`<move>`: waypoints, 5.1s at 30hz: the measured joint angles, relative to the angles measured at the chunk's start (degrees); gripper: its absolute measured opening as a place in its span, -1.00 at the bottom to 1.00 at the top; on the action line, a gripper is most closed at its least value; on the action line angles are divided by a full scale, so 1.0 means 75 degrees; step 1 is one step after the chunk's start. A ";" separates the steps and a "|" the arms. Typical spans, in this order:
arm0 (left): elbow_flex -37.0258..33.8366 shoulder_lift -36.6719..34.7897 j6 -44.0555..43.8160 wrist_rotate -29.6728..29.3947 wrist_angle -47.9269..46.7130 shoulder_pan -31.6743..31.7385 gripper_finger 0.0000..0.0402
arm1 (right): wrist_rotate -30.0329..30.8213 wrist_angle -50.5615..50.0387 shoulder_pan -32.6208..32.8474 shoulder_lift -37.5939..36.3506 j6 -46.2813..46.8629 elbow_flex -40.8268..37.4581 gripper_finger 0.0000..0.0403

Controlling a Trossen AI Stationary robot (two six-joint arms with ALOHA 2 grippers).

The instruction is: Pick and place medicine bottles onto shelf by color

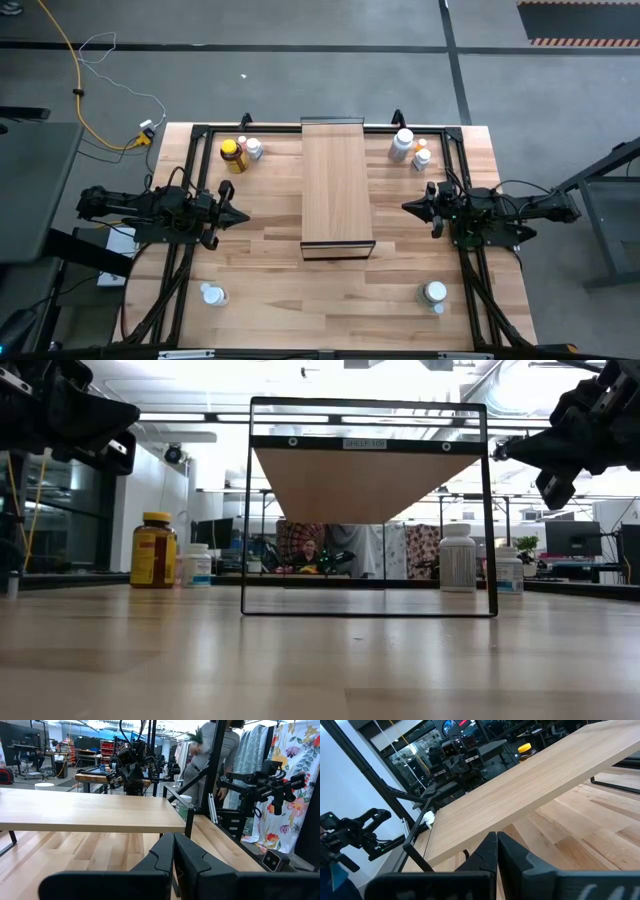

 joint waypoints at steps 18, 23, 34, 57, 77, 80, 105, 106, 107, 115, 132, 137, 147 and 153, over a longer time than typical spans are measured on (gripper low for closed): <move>0.0003 -0.0001 0.0000 -0.0001 -0.0001 0.0000 -1.00 | 0.0000 -0.0002 0.0000 -0.0002 0.0000 0.0000 -1.00; 0.0002 -0.0003 0.0000 -0.0002 0.0000 0.0000 -1.00 | 0.0000 0.0000 0.0000 -0.0002 0.0000 0.0000 -1.00; 0.0001 -0.0001 0.0000 -0.0002 0.0000 0.0000 -1.00 | -0.0003 -0.0003 0.0000 -0.0002 0.0000 0.0000 -1.00; 0.0003 -0.0001 0.0000 -0.0003 0.0000 0.0000 -1.00 | 0.0024 0.0016 -0.0001 -0.0001 -0.0035 0.0000 -1.00; 0.0002 0.0000 0.0000 -0.0003 0.0000 0.0000 -1.00 | 0.3223 0.3016 -0.0337 0.0390 0.2858 0.1111 -0.87; 0.0000 0.0000 0.0000 -0.0003 0.0001 0.0003 -1.00 | 0.3385 0.1661 -0.0585 0.1033 0.2546 0.2159 -0.63; 0.0003 0.0000 0.0000 -0.0001 0.0001 0.0000 -1.00 | 0.1107 -0.7231 -0.5833 1.0326 0.0692 0.9488 0.89; 0.0003 0.0000 0.0000 -0.0003 0.0001 0.0000 -1.00 | 0.0951 -0.7237 -0.5950 1.0568 0.0638 0.9541 0.89; 0.0003 0.0000 0.0000 -0.0003 -0.0001 0.0002 -1.00 | 0.0818 -0.7246 -0.6068 1.0785 0.0598 0.9564 0.89; 0.0003 0.0000 0.0000 -0.0003 0.0001 0.0001 -1.00 | -0.0038 -0.7190 -0.6896 1.1598 0.0536 0.9369 0.87; 0.0003 0.0000 0.0000 -0.0003 0.0001 0.0001 -1.00 | -0.0705 -0.6942 -0.7364 1.1886 0.0831 0.9366 0.84; 0.0000 0.0000 0.0000 -0.0003 0.0001 0.0000 -1.00 | -0.0702 -0.6924 -0.7497 1.2115 0.1062 0.9363 0.75; 0.0003 0.0000 0.0000 -0.0003 0.0001 0.0001 -1.00 | -0.0699 -0.6802 -0.7510 1.2197 0.1202 0.9361 0.33; 0.0003 0.0000 0.0000 -0.0003 0.0001 0.0001 -1.00 | -0.0736 -0.6832 -0.7510 1.2184 0.1197 0.9361 0.09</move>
